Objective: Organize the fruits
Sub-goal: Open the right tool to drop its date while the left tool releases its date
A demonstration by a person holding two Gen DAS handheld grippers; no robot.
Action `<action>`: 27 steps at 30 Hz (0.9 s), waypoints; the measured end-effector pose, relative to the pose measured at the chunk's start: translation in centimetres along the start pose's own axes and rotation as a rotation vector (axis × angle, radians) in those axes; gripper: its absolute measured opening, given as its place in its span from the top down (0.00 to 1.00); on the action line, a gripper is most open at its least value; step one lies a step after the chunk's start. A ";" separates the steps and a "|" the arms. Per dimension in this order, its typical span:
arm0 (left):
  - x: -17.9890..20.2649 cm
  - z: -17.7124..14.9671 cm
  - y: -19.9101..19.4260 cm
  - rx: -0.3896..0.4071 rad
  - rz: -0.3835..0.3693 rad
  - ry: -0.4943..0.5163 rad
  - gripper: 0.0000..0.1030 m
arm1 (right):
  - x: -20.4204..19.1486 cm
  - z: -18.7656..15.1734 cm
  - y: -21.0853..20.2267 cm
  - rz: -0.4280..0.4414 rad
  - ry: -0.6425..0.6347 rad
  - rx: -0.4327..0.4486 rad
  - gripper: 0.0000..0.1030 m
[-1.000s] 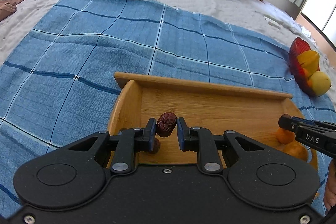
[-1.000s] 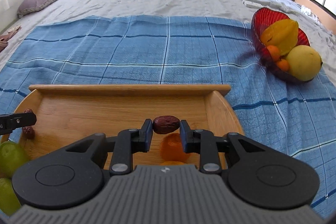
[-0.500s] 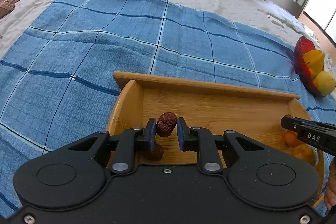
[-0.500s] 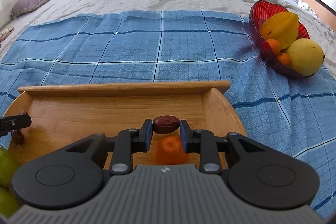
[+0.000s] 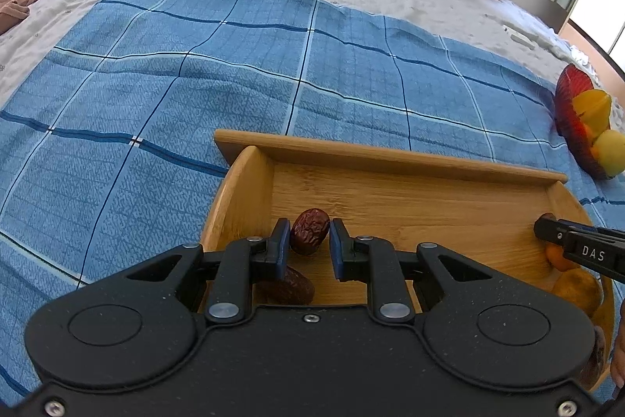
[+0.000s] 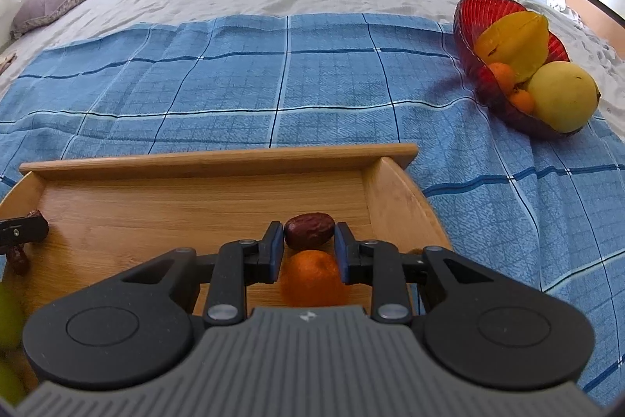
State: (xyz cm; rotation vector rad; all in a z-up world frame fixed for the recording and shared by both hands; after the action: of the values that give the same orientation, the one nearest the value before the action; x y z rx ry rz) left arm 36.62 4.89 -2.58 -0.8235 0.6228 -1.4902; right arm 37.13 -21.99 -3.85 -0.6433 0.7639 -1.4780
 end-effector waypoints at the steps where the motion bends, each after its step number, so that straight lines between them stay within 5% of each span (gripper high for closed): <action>1: 0.0 0.0 0.0 0.000 0.000 -0.001 0.80 | 0.0 0.0 0.0 0.002 0.003 -0.001 0.67; 5: 0.0 0.0 -0.1 0.002 0.002 0.004 0.80 | 0.0 0.0 -0.1 0.020 0.014 0.005 0.51; 8: 0.0 -0.1 -0.5 0.011 -0.012 0.012 0.68 | -0.1 0.0 -0.5 0.054 0.037 0.017 0.42; 21: 1.4 -2.0 -6.1 0.140 -0.030 0.092 0.18 | 1.5 -1.5 -5.1 0.127 0.076 0.155 0.23; 27: 2.9 -4.5 -9.8 0.210 -0.079 0.142 0.07 | 2.7 -3.4 -8.2 0.169 0.077 0.231 0.15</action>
State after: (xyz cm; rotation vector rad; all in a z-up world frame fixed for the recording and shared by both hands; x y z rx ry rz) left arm 27.16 2.55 2.86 -0.5900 0.5322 -1.6648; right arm 29.20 -24.50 0.28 -0.3406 0.6766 -1.4148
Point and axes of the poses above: each gripper's, at about its wrist camera, not at the fingertips, and y roughly the way its jaws point, x to its right, z to its top, the point moved 7 cm from there along y, roughly the way its jaws point, and after that the axes turned 4 degrees about y, right-handed, at the moved point
